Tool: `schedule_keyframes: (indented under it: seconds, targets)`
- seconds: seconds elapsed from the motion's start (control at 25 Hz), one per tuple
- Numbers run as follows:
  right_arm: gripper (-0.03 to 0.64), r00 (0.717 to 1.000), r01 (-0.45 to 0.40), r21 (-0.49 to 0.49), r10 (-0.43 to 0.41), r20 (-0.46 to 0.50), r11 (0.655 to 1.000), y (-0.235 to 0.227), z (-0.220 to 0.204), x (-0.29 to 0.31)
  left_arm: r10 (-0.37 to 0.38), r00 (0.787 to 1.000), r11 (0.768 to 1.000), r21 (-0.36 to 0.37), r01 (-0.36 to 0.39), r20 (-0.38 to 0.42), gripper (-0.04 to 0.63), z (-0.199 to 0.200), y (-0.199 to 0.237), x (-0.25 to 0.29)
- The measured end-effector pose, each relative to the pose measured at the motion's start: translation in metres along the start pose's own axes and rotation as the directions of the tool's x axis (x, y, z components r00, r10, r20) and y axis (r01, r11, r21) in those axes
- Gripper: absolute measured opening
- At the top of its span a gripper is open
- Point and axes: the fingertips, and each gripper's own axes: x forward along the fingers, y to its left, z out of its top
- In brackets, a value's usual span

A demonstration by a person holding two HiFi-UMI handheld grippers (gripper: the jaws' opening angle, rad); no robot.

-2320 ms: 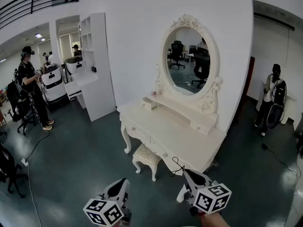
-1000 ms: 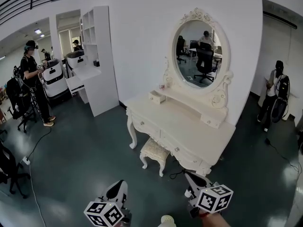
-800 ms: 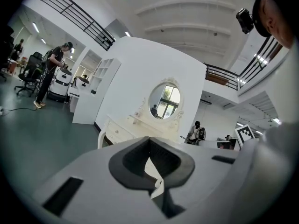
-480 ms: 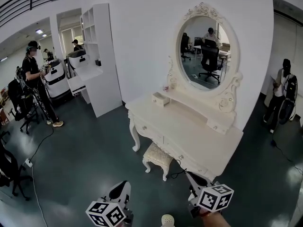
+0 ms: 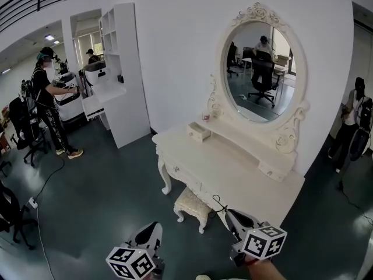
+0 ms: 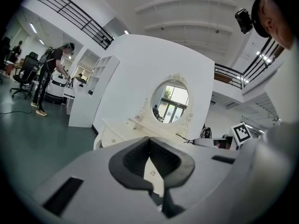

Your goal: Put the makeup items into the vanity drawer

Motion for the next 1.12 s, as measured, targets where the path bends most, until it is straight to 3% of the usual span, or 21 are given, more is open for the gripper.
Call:
schedule_keyframes:
  seconds: [0.6,0.88,1.12]
  targets:
    - [0.037,0.999,-0.034,-0.020,0.034,-0.002,0.999,-0.053,0.035,0.037,-0.020,0.999,1.000,0.012,0.020,0.047,0.008,0.013,-0.012,0.073]
    - [0.037,0.998,-0.056,-0.001,0.056,-0.023,0.998,-0.067,0.026,0.046,0.018,0.999,1.000,-0.012,-0.018,0.032,0.008,0.004,-0.004,0.078]
    - [0.037,0.996,-0.078,0.023,0.079,-0.053,0.997,-0.067,0.015,0.068,0.077,0.997,0.997,0.016,-0.077,0.021,0.008,0.005,0.019,0.076]
